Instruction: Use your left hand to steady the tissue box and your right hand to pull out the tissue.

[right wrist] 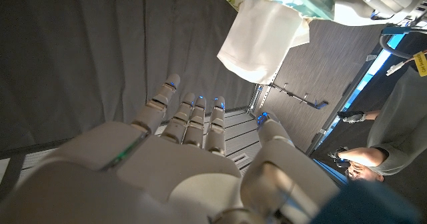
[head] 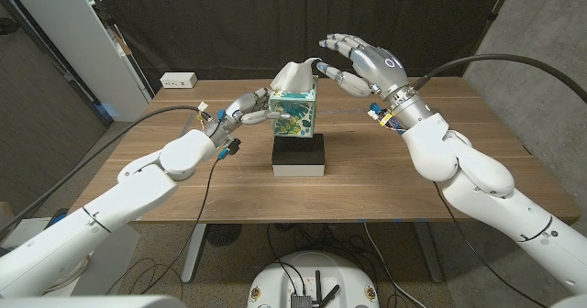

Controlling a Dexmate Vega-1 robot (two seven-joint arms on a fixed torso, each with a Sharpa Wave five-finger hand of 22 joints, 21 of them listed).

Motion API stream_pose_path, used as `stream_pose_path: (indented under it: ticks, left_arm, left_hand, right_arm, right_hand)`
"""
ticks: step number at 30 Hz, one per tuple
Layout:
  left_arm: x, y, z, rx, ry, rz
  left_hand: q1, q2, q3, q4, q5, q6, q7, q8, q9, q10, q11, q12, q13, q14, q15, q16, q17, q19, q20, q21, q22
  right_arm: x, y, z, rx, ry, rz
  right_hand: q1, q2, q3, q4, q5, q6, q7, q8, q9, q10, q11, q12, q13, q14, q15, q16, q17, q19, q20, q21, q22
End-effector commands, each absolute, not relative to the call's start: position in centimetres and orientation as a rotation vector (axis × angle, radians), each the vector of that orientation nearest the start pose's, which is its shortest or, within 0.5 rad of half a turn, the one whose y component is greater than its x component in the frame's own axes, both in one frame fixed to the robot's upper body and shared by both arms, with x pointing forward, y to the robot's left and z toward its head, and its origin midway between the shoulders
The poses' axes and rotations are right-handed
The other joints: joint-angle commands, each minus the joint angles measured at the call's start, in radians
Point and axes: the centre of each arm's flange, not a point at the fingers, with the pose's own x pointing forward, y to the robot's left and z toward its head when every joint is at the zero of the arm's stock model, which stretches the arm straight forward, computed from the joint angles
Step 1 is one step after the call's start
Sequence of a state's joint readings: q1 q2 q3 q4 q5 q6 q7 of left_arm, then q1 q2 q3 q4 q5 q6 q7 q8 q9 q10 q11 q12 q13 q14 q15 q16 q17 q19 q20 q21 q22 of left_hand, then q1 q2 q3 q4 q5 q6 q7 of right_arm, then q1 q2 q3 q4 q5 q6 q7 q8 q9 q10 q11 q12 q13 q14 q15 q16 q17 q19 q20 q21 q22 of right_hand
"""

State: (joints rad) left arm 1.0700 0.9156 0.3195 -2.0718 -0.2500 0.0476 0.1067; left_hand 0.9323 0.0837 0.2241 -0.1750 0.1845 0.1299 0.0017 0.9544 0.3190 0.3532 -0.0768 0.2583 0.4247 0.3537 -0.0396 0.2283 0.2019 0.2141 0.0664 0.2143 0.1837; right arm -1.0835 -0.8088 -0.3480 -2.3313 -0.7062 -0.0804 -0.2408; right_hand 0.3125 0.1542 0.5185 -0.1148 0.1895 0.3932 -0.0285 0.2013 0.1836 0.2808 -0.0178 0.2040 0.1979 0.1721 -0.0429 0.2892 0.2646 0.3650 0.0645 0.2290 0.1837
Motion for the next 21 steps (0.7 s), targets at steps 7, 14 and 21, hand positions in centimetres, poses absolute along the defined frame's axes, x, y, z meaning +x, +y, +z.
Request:
stream_pose_path:
  ticks: [7,14,21]
  left_arm:
    - [50.4,22.6,2.9,0.671,-0.706,-0.273]
    - [50.2,22.6,2.8,0.670,-0.708,-0.266]
    - [49.9,22.5,2.7,0.671,-0.706,-0.266]
  left_hand:
    - [-0.001,0.006,0.022,0.013,0.007,0.001,-0.007,0.292,0.247,0.005,-0.004,-0.004,0.005,0.000,-0.061,-0.003,0.003,-0.001,0.004,0.000,0.005]
    - [-0.003,0.008,0.024,0.015,0.007,-0.001,-0.005,0.295,0.247,0.004,-0.002,-0.005,0.006,0.000,-0.060,-0.003,0.003,-0.002,0.006,0.000,0.005]
    - [-0.005,0.008,0.025,0.015,0.007,-0.002,-0.006,0.297,0.246,0.006,-0.003,-0.005,0.007,0.000,-0.060,-0.004,0.003,-0.003,0.007,0.000,0.005]
  right_arm:
    - [40.7,-13.4,9.2,-1.284,-1.324,-0.103]
    - [41.1,-12.9,9.4,-1.297,-1.334,-0.072]
    - [41.5,-12.4,9.4,-1.308,-1.333,-0.056]
  right_hand:
    - [0.014,0.003,0.000,-0.005,0.009,0.008,-0.003,-0.003,0.004,0.002,-0.007,0.002,0.004,-0.004,-0.030,0.001,0.003,-0.001,-0.004,-0.002,0.002]
    - [0.018,0.005,0.001,-0.009,0.010,0.009,-0.004,-0.003,0.004,0.002,-0.007,0.002,0.004,-0.002,-0.030,0.001,0.003,0.000,-0.005,-0.002,0.002]
    - [0.024,0.008,0.002,-0.013,0.012,0.010,-0.005,-0.003,0.005,-0.001,-0.011,0.001,0.004,-0.004,-0.032,0.000,0.003,0.000,-0.006,-0.003,0.002]
